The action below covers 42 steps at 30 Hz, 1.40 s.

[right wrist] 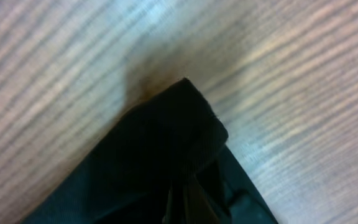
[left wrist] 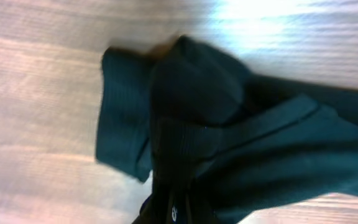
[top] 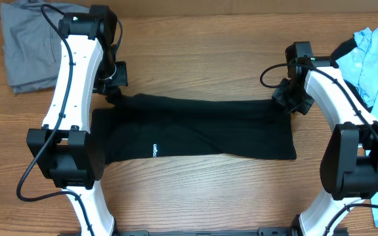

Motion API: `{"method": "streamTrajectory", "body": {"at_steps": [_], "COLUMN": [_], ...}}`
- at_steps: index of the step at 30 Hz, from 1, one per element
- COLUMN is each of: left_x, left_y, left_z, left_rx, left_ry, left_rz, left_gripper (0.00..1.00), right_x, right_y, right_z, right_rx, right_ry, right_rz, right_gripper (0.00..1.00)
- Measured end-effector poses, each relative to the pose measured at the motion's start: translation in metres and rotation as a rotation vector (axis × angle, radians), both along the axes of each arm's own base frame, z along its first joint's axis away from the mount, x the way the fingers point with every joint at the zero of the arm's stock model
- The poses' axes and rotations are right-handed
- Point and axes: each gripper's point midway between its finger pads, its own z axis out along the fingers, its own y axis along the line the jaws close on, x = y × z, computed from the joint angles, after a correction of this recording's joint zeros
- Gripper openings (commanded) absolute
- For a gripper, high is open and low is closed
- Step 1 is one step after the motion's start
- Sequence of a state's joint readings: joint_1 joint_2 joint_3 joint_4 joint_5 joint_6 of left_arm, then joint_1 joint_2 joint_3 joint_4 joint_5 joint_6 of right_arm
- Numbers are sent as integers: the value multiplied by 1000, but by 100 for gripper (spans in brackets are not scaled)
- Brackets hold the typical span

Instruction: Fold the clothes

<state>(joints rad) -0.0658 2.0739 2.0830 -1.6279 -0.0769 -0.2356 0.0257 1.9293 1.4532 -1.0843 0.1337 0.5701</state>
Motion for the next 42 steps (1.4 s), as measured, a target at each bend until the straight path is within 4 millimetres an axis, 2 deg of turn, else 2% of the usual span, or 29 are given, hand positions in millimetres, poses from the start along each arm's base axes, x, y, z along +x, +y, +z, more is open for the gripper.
{"method": "streamTrajectory", "body": {"at_steps": [3,6,12,16,24,33,37,42], "left_x": [-14,-20,-44,-50,-60,-84,-95,-96], "left_y": [5,7,13,16,18,20,21,21], "left_z": [0,-6,-35,-53,-69,-102,-109,-110], "left_rx": [26,41,83,105,117,126,130,130], "left_ry": [57,85,204,227,266,344,379,384], "left_rz": [12,25,53,69,70,67,64,65], "left_gripper": [4,4,4,4,4,4,4,4], "right_x": [-8,-17,-35,-41,-61,-71,-81,-93], "right_y": [1,2,3,4,4,3,3,3], "right_z": [5,14,24,24,26,25,19,19], "right_rx": [4,12,22,26,23,22,20,18], "right_ry": [18,33,80,102,185,226,258,306], "right_rz": [-12,-20,-28,-28,-32,-33,-33,-33], "right_gripper": [4,4,4,4,4,4,4,4]}}
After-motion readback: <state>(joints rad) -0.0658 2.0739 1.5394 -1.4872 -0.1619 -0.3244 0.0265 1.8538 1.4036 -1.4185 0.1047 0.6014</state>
